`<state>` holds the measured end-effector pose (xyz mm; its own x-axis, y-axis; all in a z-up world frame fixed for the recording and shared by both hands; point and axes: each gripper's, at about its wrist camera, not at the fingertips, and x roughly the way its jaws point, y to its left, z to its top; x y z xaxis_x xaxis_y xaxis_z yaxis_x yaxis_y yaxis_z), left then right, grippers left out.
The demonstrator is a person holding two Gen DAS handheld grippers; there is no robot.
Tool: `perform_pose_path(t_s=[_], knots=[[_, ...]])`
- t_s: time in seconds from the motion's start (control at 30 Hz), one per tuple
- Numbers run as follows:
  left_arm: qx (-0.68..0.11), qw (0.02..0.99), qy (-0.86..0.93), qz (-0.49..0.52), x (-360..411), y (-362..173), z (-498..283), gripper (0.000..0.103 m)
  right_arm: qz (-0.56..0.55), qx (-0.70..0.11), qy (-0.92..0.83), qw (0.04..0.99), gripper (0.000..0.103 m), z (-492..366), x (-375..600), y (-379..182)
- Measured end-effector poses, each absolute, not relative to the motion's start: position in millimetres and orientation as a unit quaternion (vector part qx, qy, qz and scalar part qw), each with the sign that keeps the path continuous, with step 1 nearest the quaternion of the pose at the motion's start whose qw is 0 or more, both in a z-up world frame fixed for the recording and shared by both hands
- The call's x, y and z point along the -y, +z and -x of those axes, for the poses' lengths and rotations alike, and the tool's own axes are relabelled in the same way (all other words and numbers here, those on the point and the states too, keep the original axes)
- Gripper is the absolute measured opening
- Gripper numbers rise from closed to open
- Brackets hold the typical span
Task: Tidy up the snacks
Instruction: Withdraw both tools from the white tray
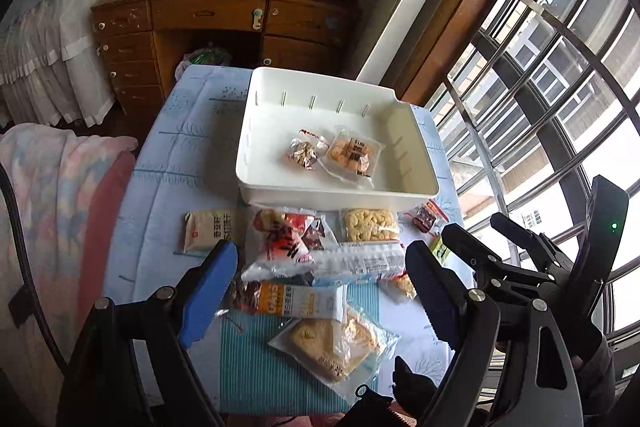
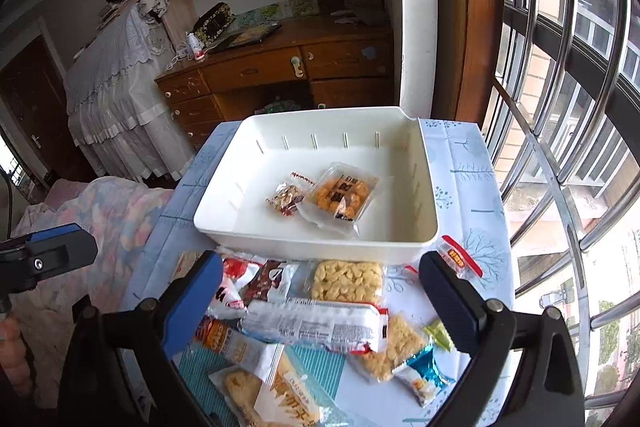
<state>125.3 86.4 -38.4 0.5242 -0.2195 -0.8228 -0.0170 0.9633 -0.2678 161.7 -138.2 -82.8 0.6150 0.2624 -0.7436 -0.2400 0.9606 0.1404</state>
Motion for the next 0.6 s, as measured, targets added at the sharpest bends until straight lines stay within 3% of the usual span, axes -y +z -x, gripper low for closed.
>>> perform_pose_path(t_s=[0.6], knots=[[-0.539, 0.836, -0.024, 0.098, -106, -74, -46, 0.085, -0.109, -0.484, 0.165, 0.852, 0.099, -71, 156, -131]])
